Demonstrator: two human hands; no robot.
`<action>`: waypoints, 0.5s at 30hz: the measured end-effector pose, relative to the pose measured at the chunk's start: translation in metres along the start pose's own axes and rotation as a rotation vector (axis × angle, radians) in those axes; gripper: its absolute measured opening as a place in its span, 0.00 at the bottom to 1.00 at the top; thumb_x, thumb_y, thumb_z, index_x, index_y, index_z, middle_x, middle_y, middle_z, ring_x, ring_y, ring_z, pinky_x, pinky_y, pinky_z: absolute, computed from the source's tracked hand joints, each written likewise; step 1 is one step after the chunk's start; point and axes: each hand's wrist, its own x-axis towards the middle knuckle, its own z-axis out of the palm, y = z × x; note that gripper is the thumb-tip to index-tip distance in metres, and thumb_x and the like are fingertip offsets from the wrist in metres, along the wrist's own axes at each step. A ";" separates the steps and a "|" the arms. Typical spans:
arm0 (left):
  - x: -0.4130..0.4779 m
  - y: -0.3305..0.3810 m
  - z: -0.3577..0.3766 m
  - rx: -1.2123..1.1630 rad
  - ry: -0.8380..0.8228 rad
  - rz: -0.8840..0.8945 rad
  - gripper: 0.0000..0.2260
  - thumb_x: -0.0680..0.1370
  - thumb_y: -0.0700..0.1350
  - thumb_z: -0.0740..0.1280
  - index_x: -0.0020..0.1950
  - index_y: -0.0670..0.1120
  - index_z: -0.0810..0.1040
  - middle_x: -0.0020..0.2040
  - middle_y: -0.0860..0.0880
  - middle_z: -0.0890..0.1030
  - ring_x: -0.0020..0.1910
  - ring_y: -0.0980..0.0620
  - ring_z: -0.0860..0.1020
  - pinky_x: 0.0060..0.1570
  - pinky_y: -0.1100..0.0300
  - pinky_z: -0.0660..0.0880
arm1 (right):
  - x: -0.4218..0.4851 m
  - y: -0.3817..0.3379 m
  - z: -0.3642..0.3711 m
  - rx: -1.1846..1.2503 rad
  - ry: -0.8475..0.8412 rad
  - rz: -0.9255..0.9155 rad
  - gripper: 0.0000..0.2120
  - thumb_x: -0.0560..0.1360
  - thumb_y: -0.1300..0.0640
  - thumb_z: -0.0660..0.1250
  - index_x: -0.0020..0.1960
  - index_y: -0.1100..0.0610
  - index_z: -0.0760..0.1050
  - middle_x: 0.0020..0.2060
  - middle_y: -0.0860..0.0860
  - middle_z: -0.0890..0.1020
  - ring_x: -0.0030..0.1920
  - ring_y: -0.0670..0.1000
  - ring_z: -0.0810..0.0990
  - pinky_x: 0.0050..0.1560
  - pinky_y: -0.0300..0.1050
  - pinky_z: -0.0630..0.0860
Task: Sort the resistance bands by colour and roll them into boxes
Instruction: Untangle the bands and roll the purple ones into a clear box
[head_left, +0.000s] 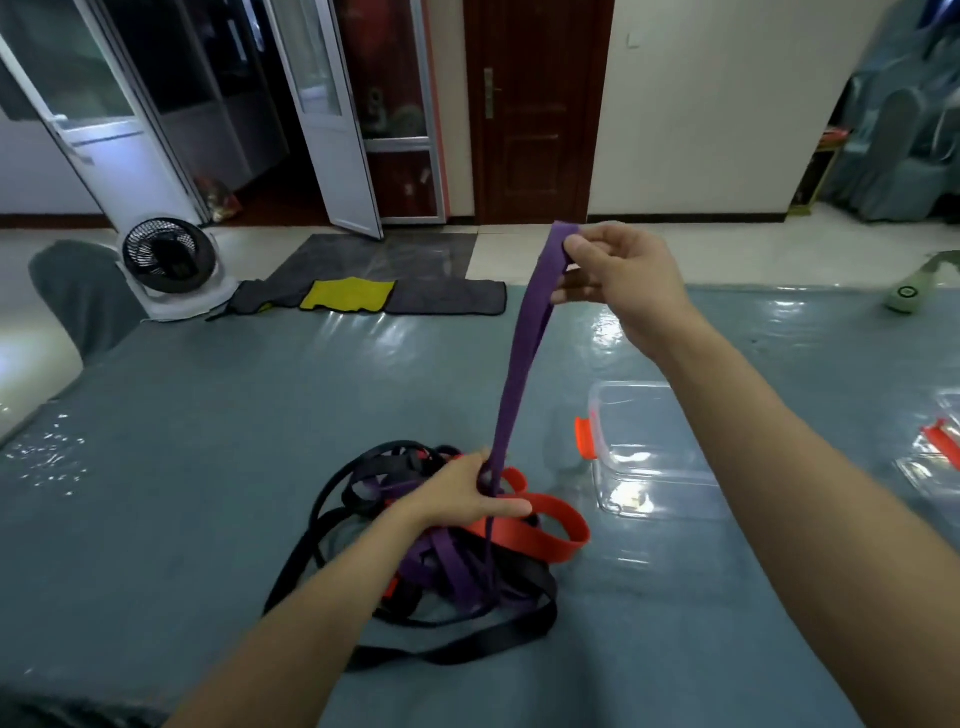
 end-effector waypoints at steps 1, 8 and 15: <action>0.006 0.002 0.012 0.013 0.050 0.028 0.19 0.78 0.57 0.79 0.63 0.48 0.82 0.54 0.52 0.88 0.54 0.58 0.85 0.61 0.57 0.80 | 0.000 -0.001 -0.005 0.010 0.005 -0.005 0.06 0.85 0.60 0.68 0.57 0.62 0.82 0.43 0.59 0.89 0.42 0.60 0.90 0.46 0.54 0.87; 0.011 0.037 -0.052 0.168 0.309 0.066 0.15 0.83 0.54 0.73 0.46 0.44 0.80 0.32 0.51 0.78 0.28 0.59 0.75 0.36 0.55 0.76 | -0.017 0.028 -0.068 -0.785 0.149 0.284 0.13 0.79 0.54 0.73 0.40 0.61 0.84 0.30 0.55 0.87 0.33 0.57 0.89 0.45 0.59 0.88; 0.000 0.133 -0.140 0.764 0.196 0.118 0.17 0.71 0.58 0.84 0.40 0.54 0.78 0.37 0.54 0.80 0.38 0.55 0.77 0.38 0.53 0.74 | -0.019 0.032 -0.011 -0.854 -0.397 -0.061 0.52 0.68 0.32 0.81 0.84 0.47 0.62 0.80 0.46 0.72 0.78 0.48 0.71 0.76 0.44 0.68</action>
